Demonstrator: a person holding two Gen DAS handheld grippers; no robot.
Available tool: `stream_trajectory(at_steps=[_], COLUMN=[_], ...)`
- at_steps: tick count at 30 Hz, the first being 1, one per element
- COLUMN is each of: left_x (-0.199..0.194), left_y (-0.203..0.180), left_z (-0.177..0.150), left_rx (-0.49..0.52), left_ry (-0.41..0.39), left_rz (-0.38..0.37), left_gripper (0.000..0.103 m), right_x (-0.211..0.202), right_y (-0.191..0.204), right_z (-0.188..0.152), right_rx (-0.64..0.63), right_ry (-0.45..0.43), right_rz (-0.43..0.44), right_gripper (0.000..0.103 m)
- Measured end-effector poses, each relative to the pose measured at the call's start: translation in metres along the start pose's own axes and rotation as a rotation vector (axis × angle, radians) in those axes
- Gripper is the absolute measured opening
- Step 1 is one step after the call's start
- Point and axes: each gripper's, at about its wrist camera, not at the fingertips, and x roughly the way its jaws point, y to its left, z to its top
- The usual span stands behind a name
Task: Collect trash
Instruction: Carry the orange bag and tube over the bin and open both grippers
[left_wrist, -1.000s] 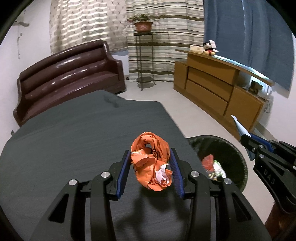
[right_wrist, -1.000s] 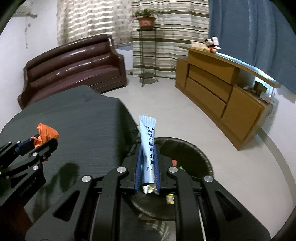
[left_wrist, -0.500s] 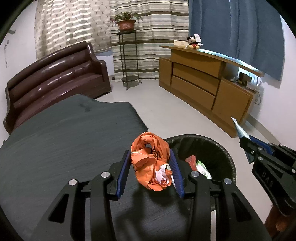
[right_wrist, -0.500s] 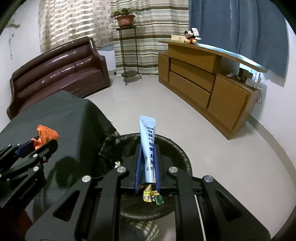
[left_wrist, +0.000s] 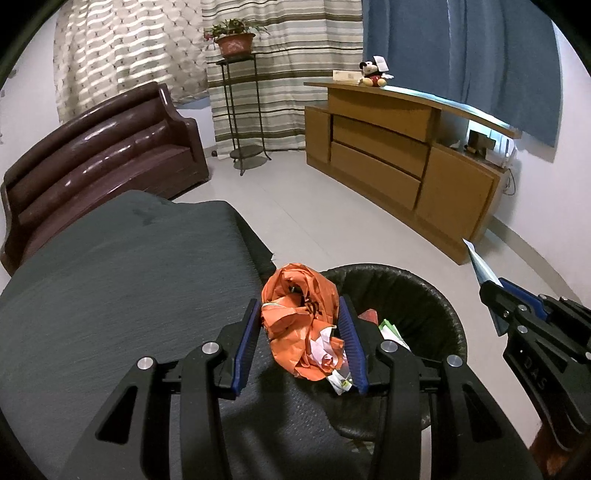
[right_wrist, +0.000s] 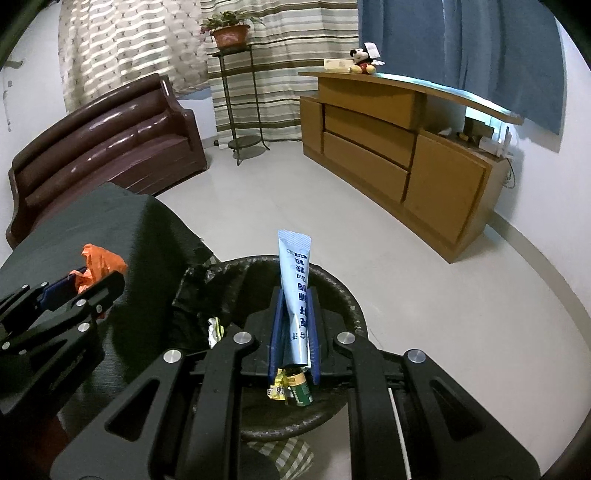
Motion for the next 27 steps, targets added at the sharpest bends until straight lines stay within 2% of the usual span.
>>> stream_trajectory(at_steps=[19, 21, 24, 25, 27], left_x=[0.018, 0.019, 0.018, 0.018, 0.019], left_y=[-0.021, -0.022, -0.021, -0.021, -0.021], left_z=[0.007, 0.007, 0.009, 0.009, 0.009], left_rx=[0.014, 0.010, 0.002, 0.000, -0.005], left_ry=[0.025, 0.028, 0.018, 0.017, 0.019], left_rz=[0.007, 0.007, 0.015, 0.019, 0.018], left_gripper=[0.044, 0.051, 0.061, 0.063, 0.066], right_x=[0.014, 0.015, 0.017, 0.018, 0.019], right_y=[-0.007, -0.008, -0.007, -0.007, -0.007], right_z=[0.003, 0.003, 0.004, 0.004, 0.005], right_rx=[0.021, 0.023, 0.024, 0.025, 0.028], right_ry=[0.020, 0.021, 0.025, 0.024, 0.025], right_rz=[0.008, 0.011, 0.011, 0.009, 0.010], right_gripper=[0.014, 0.015, 0.021, 0.026, 0.026])
